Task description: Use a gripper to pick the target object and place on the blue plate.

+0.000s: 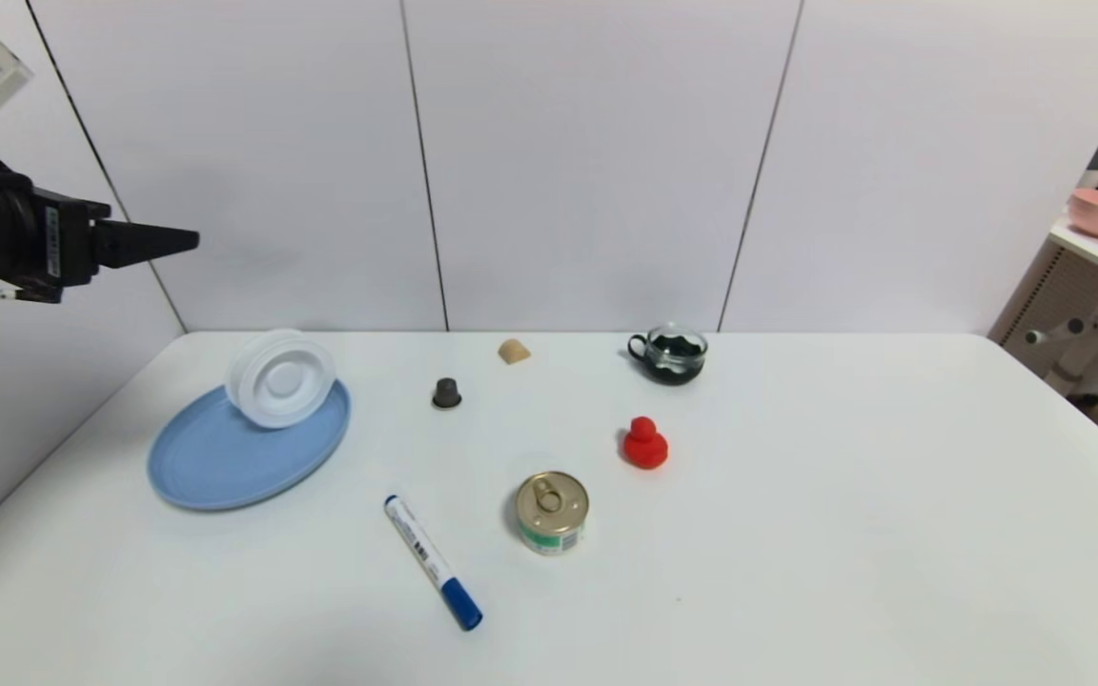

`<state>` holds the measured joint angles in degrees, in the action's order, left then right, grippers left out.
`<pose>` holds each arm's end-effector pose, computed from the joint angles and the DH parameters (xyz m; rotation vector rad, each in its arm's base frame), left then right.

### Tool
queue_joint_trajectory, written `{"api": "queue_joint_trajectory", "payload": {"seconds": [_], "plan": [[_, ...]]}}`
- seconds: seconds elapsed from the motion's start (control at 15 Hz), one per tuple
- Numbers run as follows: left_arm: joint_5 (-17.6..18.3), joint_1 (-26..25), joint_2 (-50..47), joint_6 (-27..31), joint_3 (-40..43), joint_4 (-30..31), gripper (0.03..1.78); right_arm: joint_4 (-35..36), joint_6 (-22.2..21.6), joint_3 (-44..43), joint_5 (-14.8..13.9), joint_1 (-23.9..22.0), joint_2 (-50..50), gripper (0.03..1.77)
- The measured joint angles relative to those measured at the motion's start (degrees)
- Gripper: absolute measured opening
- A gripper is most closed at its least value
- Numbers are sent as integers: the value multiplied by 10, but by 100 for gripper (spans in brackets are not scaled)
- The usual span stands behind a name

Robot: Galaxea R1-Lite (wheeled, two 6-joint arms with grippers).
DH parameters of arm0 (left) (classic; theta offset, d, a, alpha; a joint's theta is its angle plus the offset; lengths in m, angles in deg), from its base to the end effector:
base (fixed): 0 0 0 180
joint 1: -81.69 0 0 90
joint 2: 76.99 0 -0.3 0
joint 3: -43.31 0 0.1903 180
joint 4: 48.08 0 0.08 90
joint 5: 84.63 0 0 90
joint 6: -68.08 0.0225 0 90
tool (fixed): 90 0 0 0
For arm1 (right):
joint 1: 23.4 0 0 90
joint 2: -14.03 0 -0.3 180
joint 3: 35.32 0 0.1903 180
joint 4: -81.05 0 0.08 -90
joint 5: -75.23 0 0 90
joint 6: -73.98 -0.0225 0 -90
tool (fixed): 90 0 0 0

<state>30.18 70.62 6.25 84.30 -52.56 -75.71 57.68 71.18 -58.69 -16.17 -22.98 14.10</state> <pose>0.2446 0.0382 0.3135 0.1994 0.2138 -0.2717 -0.0229 -0.0007 0.0755 0.0489 -0.0016 -0.0171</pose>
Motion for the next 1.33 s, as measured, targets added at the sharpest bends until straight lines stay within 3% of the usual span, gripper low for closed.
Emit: {"api": "queue_joint_trajectory", "payload": {"seconds": [0.13,0.33,0.47,0.73,1.0,1.33], "plan": [[-52,16,-50,-7,17,-5,162,0,0,0,0,0,0,170],[-166,73,-133,-20,93,-7,165,0,0,0,0,0,0,170],[-198,93,-198,-24,174,-7,166,0,0,0,0,0,0,170],[-198,106,-365,-28,380,2,167,0,0,0,0,0,0,170],[-197,107,-536,-33,596,57,169,0,0,0,0,0,0,170],[-219,111,-745,-62,711,44,169,0,0,0,0,0,0,170]]}}
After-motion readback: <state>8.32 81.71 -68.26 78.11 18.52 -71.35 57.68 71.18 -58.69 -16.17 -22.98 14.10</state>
